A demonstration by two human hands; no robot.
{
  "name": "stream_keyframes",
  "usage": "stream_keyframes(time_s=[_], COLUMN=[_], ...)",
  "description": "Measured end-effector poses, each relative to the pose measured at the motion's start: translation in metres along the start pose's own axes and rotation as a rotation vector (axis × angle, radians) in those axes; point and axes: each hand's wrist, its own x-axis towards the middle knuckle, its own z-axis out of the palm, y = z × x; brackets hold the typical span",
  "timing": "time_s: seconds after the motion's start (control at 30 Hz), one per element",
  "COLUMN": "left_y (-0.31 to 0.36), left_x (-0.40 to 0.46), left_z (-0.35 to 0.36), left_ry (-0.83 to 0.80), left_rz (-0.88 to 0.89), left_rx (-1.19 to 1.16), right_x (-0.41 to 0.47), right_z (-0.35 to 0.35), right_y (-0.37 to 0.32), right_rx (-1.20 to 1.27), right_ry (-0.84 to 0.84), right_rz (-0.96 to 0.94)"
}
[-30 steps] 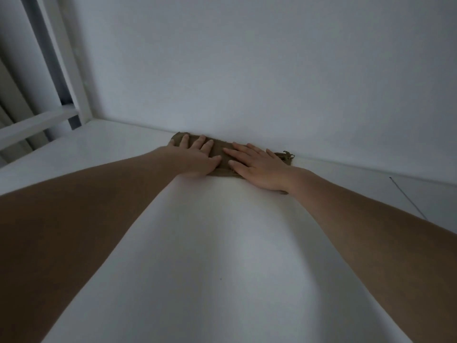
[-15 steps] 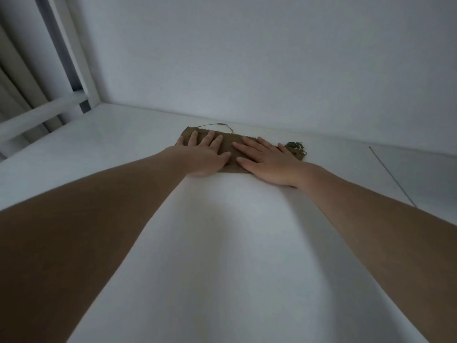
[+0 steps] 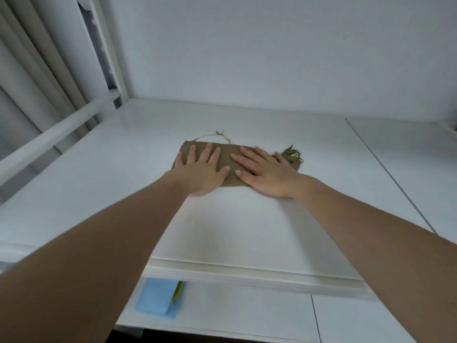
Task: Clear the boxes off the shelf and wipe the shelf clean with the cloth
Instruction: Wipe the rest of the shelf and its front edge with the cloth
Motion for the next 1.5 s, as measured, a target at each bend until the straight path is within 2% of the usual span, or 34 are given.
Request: stream_keyframes(time_s=[0.43, 0.73, 1.03, 1.5], left_y=[0.0, 0.021, 0.074, 0.2], left_x=[-0.101, -0.153, -0.169, -0.155], left_z=[0.021, 0.034, 0.041, 0.049], left_ry=[-0.034, -0.033, -0.034, -0.056], left_rz=[0.038, 0.03, 0.051, 0.202], left_rx=[0.006, 0.009, -0.006, 0.031], right_x=[-0.098, -0.152, -0.195, -0.265], right_z=[0.024, 0.032, 0.031, 0.021], right_y=[-0.049, -0.052, -0.014, 0.091], right_rx=[0.015, 0.025, 0.038, 0.059], right_ry=[-0.002, 0.004, 0.022, 0.033], right_rz=[-0.01, -0.067, -0.071, 0.104])
